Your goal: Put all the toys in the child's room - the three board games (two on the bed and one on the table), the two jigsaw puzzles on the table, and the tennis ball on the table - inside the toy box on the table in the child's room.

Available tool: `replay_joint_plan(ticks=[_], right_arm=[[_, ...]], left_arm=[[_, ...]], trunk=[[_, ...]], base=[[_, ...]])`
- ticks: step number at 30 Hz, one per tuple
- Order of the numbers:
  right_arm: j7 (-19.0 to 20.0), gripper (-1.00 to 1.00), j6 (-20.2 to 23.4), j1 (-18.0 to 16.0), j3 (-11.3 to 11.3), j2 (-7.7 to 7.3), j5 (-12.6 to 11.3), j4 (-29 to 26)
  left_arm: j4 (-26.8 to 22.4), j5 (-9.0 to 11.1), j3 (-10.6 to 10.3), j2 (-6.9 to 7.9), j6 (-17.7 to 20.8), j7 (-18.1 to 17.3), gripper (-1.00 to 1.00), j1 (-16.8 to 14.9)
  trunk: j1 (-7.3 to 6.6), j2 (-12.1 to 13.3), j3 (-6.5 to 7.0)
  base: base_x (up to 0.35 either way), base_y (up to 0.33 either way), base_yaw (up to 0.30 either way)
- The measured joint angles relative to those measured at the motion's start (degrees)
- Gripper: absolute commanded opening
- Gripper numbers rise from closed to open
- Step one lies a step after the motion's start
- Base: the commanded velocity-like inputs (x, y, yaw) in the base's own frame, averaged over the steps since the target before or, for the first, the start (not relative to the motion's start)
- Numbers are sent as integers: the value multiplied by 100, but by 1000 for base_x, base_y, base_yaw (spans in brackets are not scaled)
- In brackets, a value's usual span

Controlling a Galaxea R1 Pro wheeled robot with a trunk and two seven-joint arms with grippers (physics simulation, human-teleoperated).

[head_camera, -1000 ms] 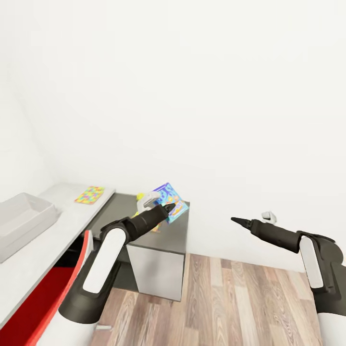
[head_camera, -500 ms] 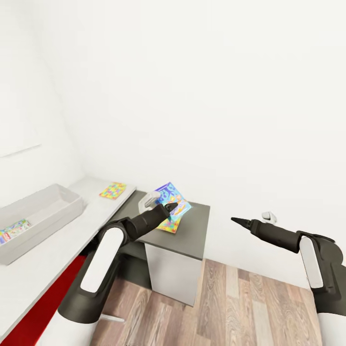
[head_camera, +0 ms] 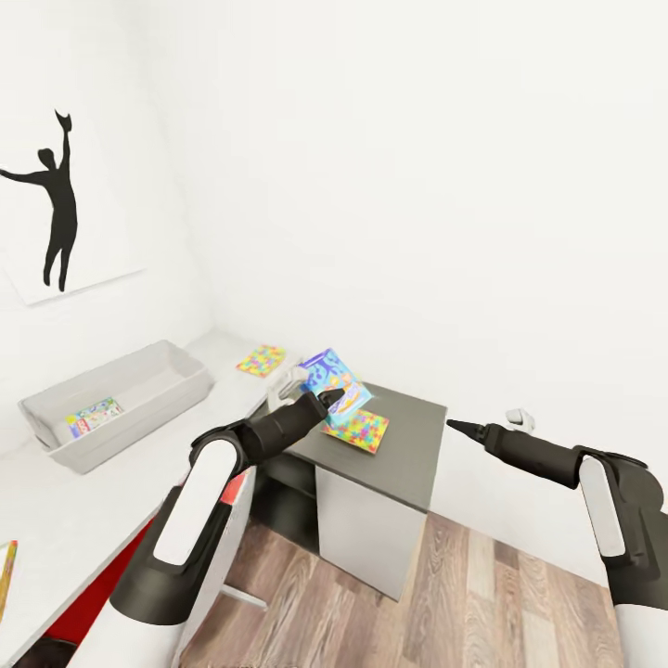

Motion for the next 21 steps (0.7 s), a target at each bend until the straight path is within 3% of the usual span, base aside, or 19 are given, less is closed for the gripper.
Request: replay_joint_plan(ticks=[10,21], right_arm=[[0,100,0,1,0,9,-1,0],[0,100,0,2,0,22,0,0]], left_arm=[[0,0,-6,20,-5,-275,-100,3],[0,-6,-9,22,-7,-375,-100,14]], trunk=[[-1,-1,0],[-2,0,0]], base=[[24,0,296],[230,0,296]])
